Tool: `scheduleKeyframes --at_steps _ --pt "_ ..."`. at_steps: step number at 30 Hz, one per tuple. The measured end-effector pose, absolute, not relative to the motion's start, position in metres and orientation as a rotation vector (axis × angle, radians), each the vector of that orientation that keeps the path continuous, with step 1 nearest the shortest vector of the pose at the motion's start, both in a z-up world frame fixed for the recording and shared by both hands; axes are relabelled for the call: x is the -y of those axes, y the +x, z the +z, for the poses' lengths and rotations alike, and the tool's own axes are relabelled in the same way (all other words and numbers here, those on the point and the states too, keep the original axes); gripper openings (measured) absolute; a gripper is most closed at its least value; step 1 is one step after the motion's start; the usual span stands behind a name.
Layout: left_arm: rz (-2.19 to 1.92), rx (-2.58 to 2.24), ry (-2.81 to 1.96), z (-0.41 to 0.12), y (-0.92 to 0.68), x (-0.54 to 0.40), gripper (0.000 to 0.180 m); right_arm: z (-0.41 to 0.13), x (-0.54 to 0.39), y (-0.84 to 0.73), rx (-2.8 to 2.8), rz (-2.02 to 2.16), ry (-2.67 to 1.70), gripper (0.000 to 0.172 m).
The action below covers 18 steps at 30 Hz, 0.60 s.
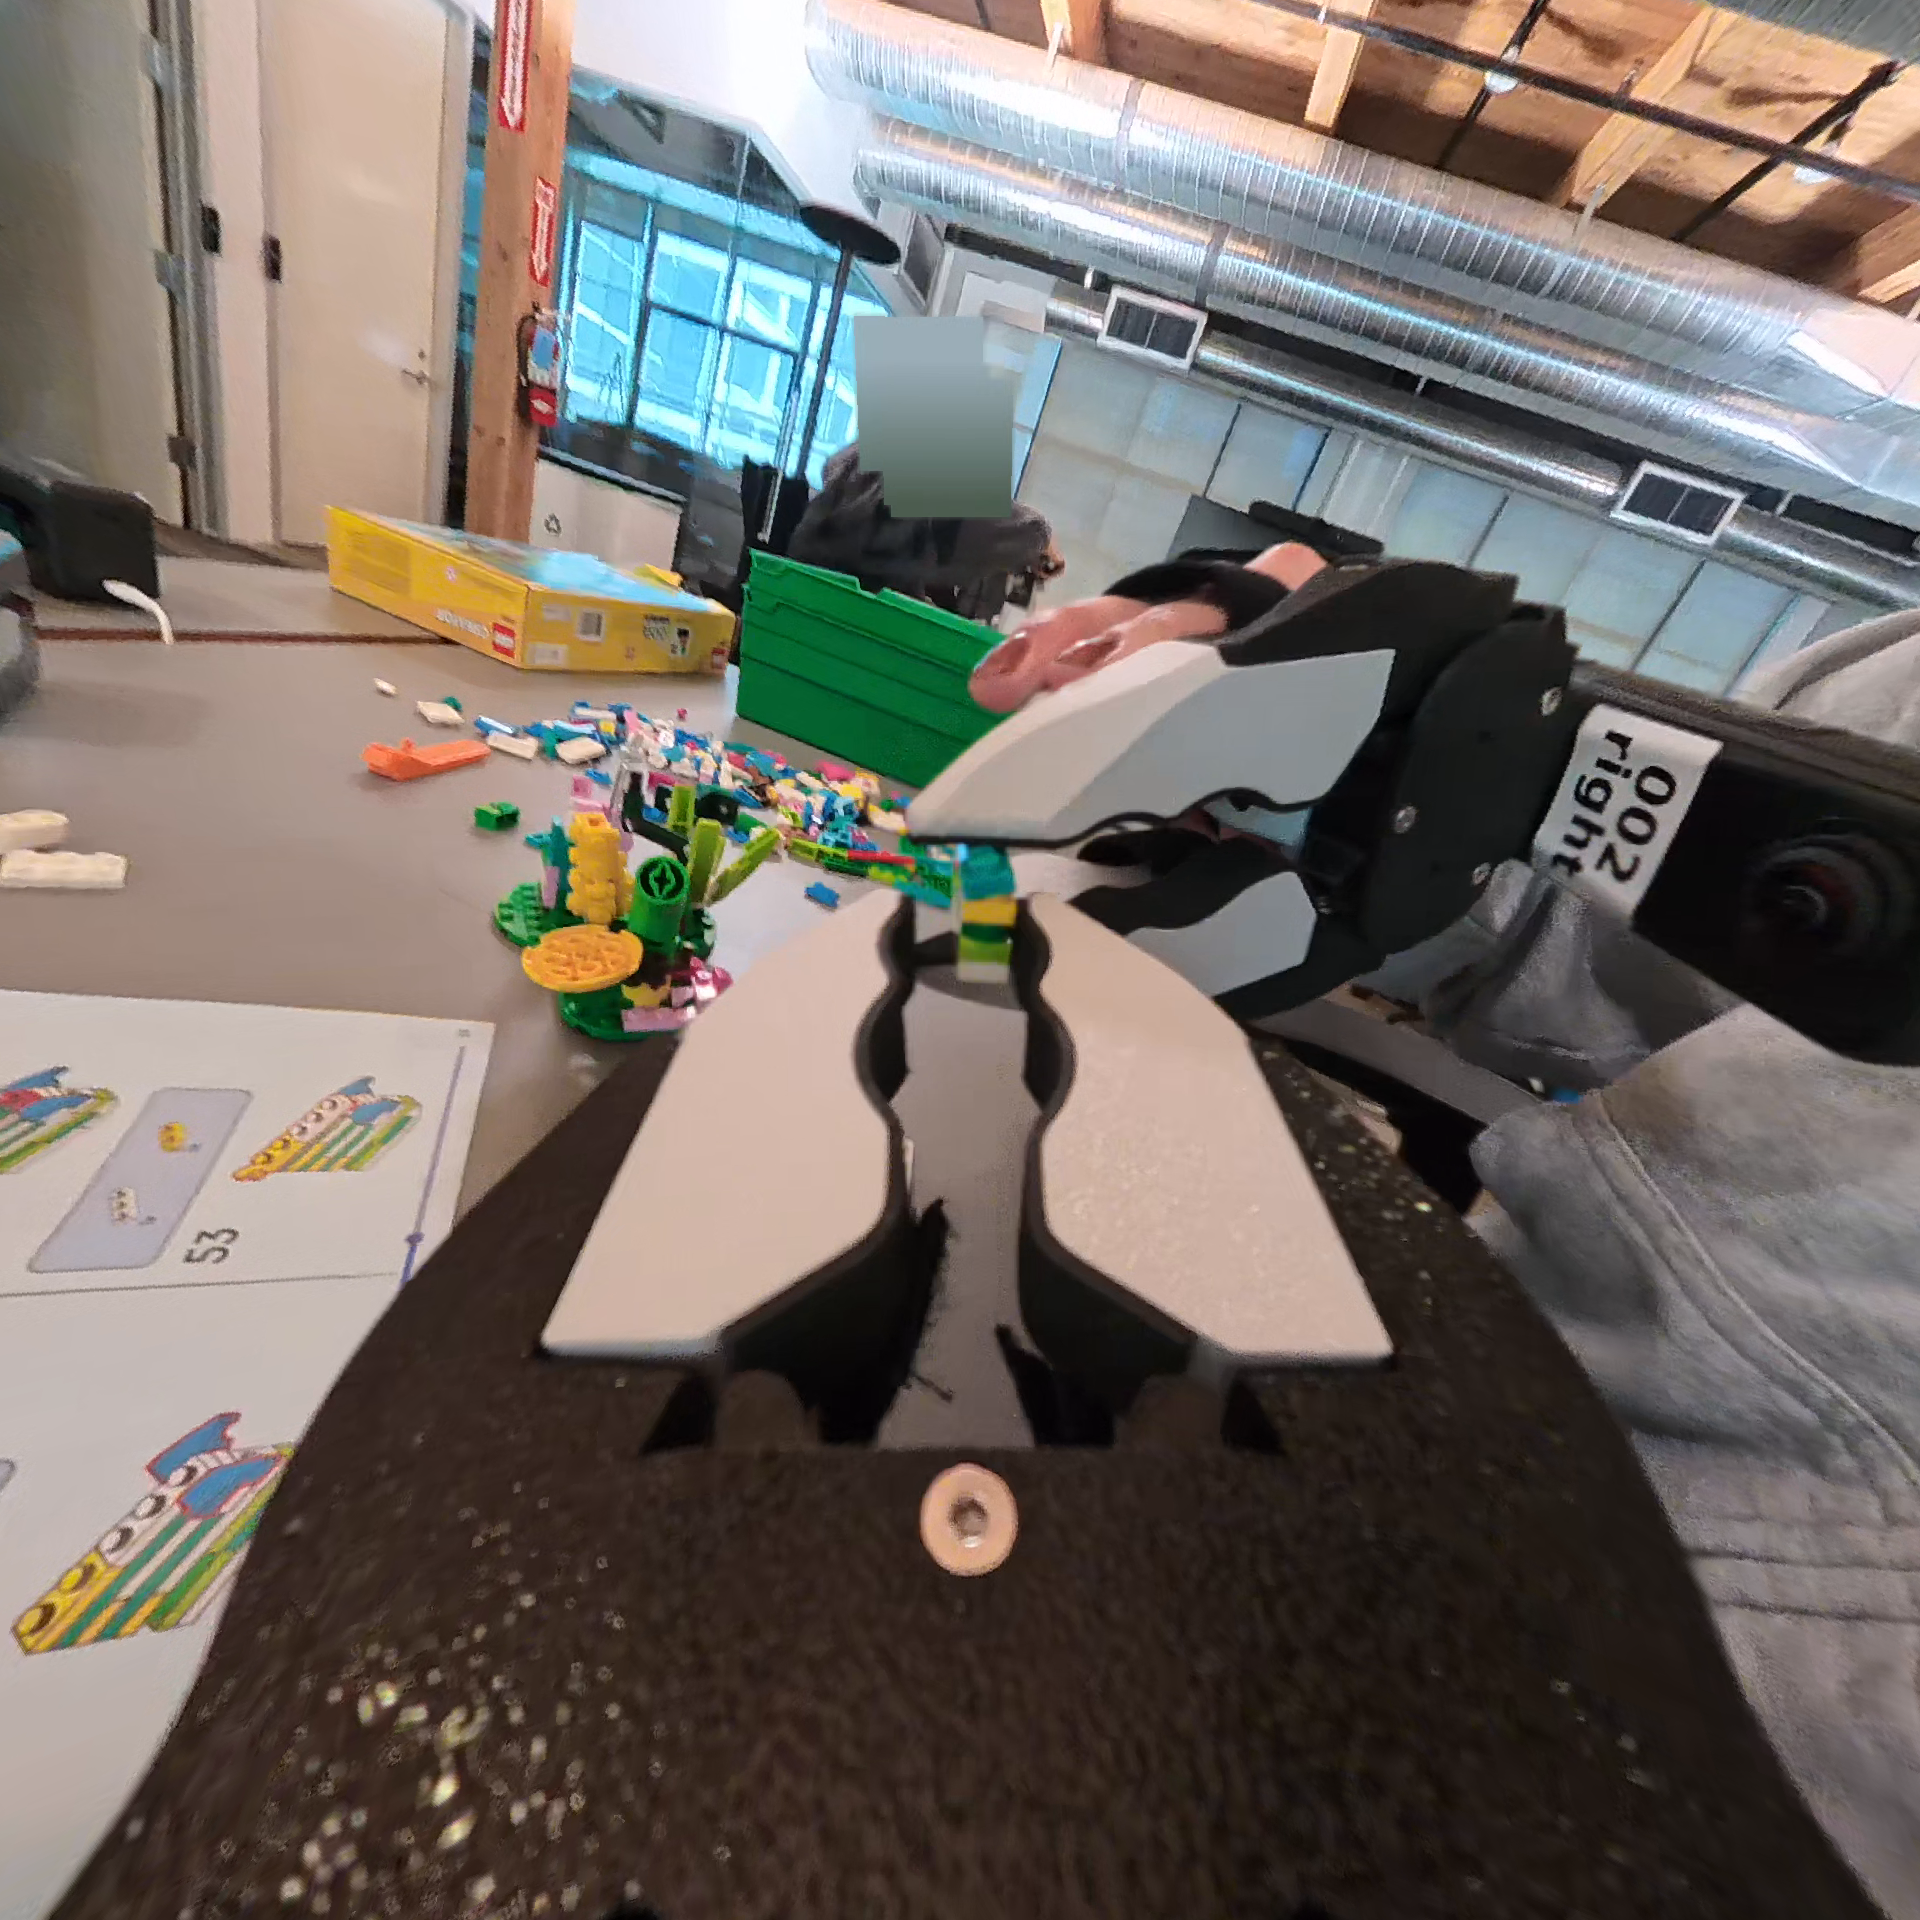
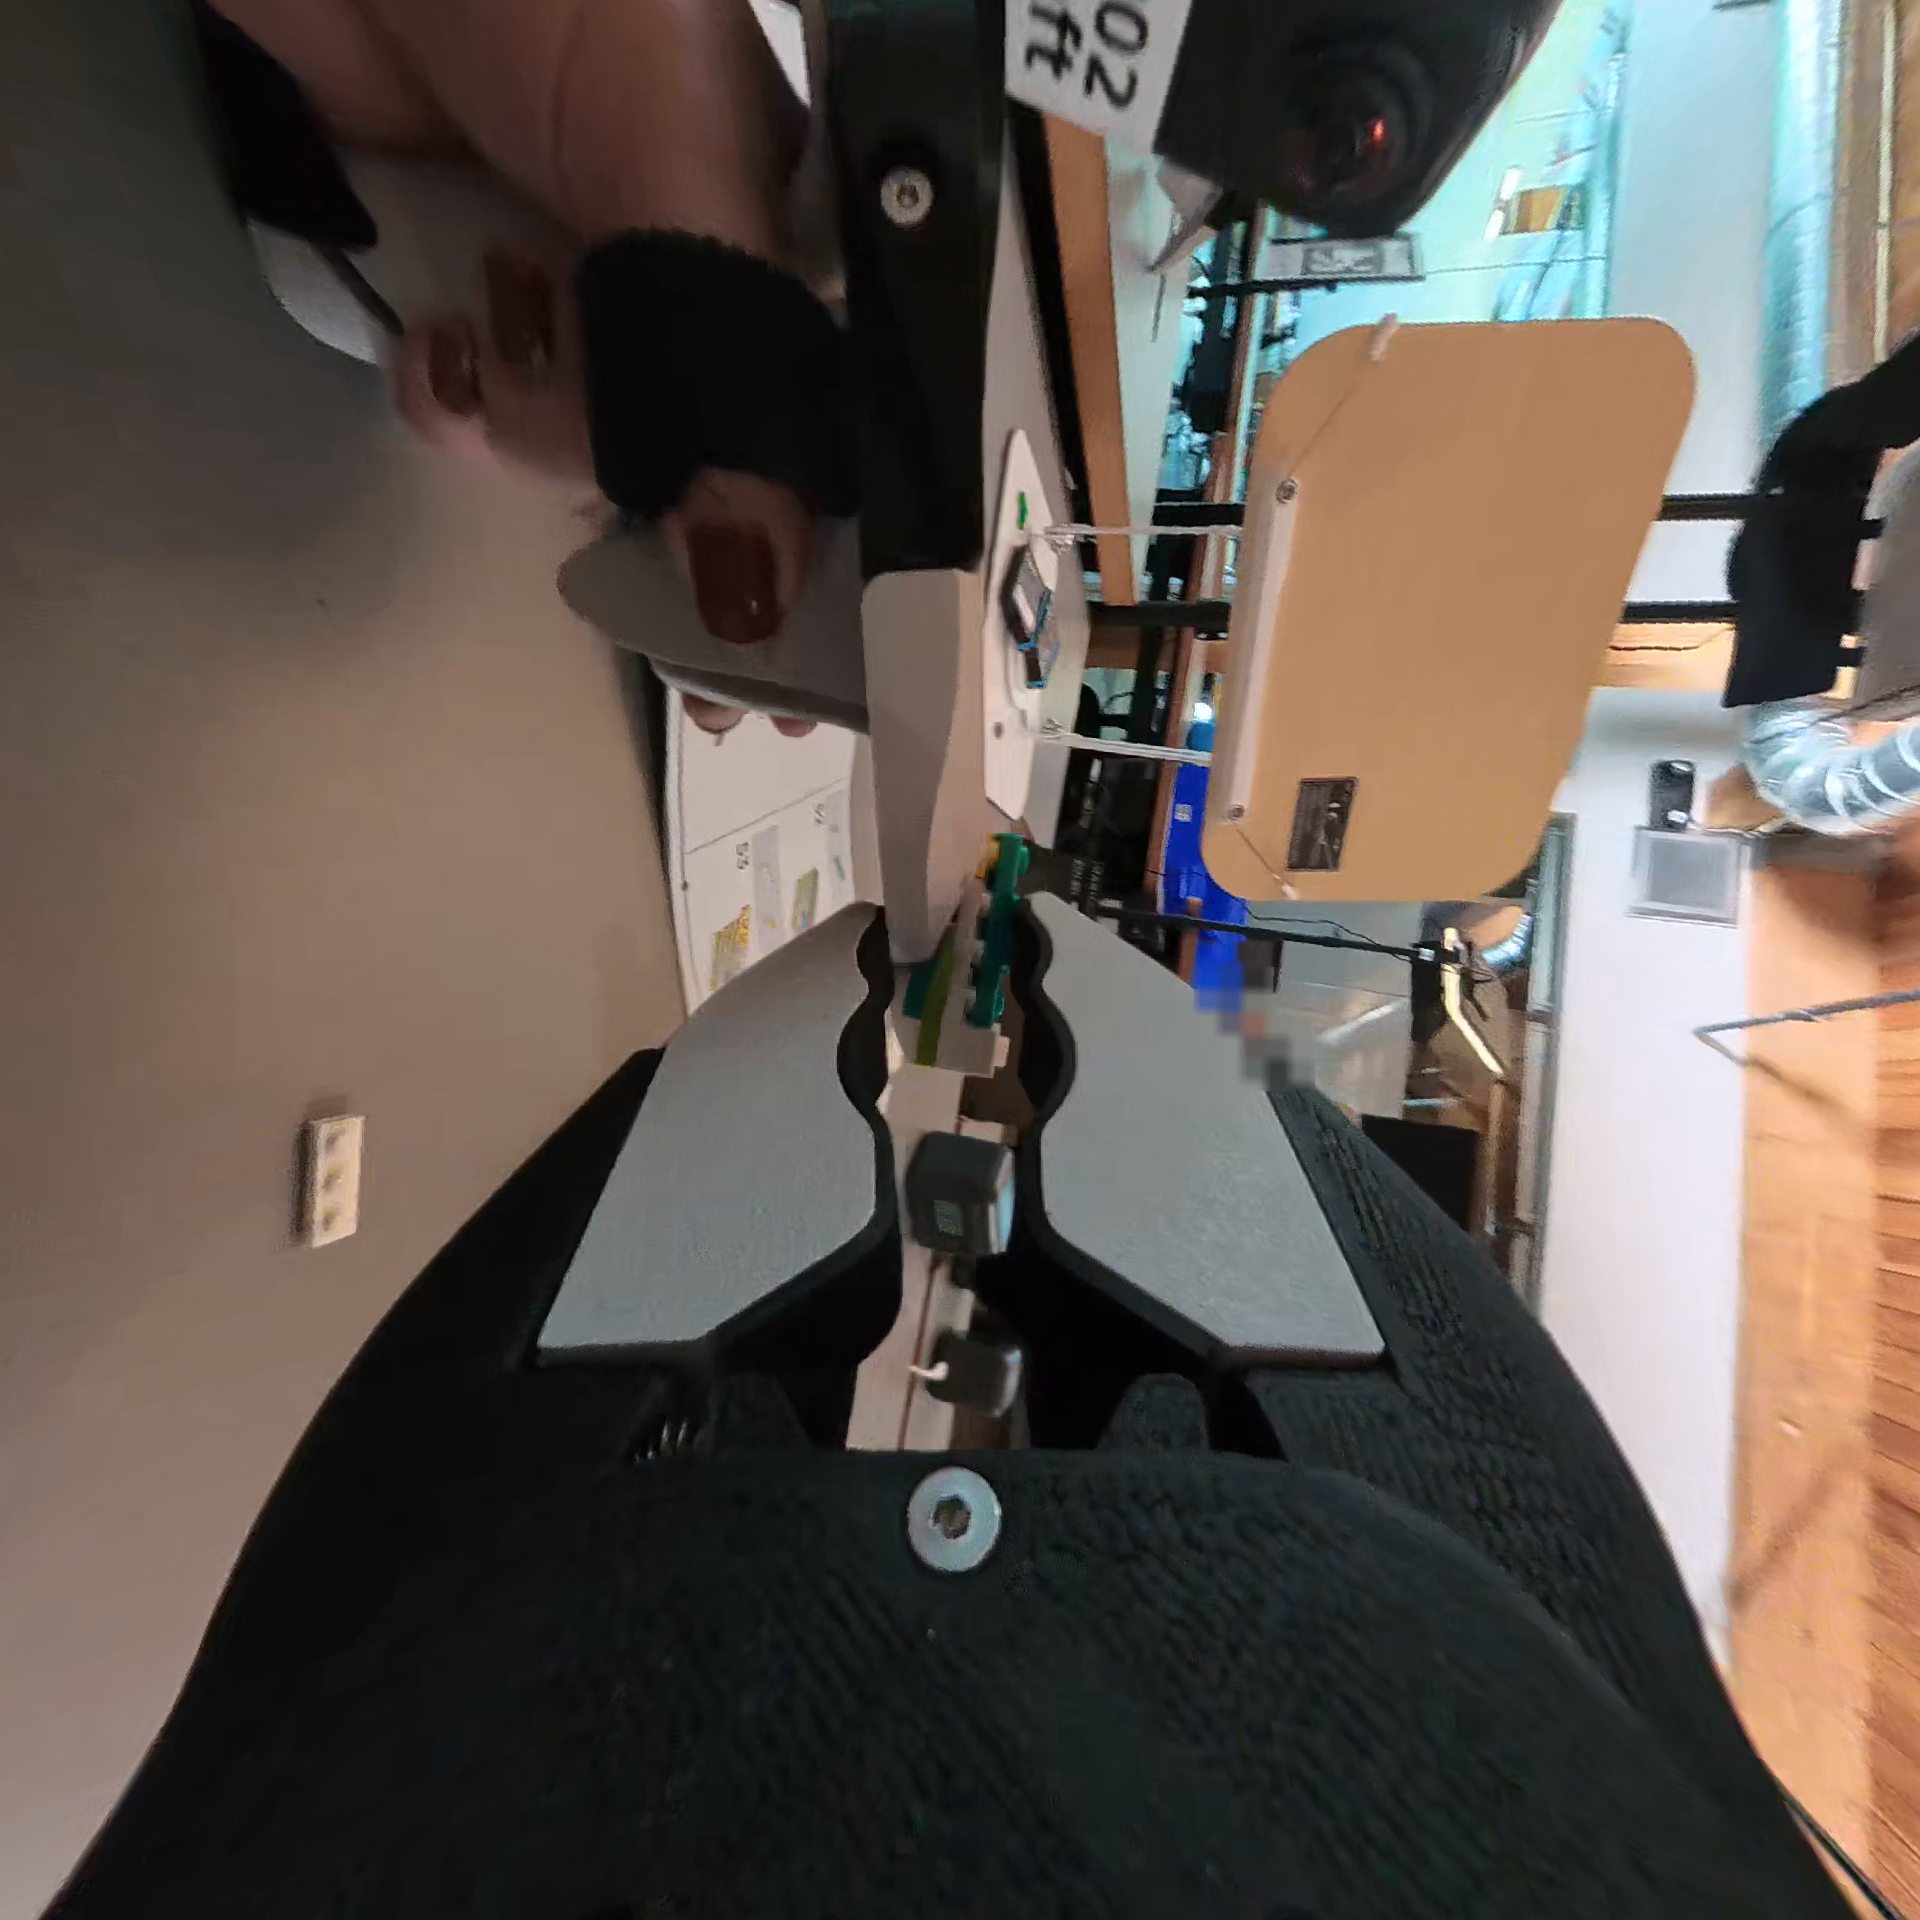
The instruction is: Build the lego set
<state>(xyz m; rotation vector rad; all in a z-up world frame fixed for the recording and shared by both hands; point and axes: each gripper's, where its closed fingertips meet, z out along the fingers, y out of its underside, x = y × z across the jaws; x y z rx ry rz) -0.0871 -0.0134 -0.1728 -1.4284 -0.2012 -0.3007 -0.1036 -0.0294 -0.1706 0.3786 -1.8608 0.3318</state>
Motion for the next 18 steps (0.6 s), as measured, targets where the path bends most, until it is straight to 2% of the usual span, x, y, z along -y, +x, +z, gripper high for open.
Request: scheduleKeyframes --at_steps 7,14,18 --pt "-0.362 0.186 -1.477 -0.179 -0.081 0.01 0.012 -0.18 0.028 -0.1 1.933 0.36 0.385 0.02" --pt "-0.412 0.209 -1.485 -0.18 -0.081 0.011 0.024 -0.18 0.029 -0.096 1.963 0.4 0.376 0.021" --pt "-0.426 0.169 -1.515 -0.181 -0.074 0.013 0.039 -0.18 0.027 -0.095 1.974 0.4 0.378 0.02"
